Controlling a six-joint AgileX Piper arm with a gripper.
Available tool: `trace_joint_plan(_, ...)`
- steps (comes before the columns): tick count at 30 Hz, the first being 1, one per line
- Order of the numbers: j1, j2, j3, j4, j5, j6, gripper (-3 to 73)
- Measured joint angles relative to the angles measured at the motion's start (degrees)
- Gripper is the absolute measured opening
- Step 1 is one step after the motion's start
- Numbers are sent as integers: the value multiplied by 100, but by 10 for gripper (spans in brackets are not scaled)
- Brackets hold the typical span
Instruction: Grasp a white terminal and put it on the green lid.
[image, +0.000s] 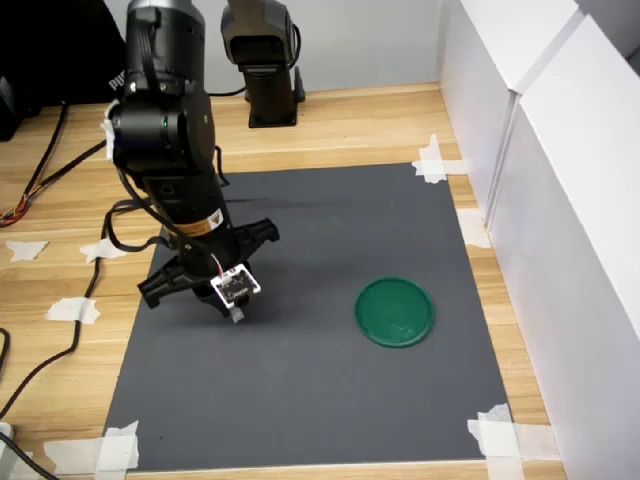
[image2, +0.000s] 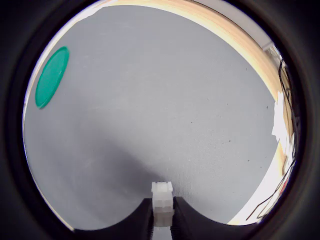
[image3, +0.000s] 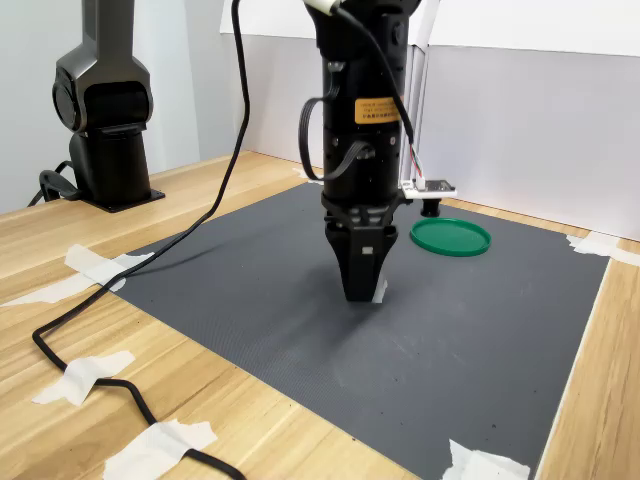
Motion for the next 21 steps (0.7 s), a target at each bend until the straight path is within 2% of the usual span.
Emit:
trace_joint_plan(3,169,-175,-24,-42,196,-70,87)
trace_joint_plan(8,549,-321,-334,238,943,-103,87)
trace_joint_plan(12,916,-354,-700,337,1404,0,87)
trace_joint_plan(21,1874,-366,-967,337,1413,692,87)
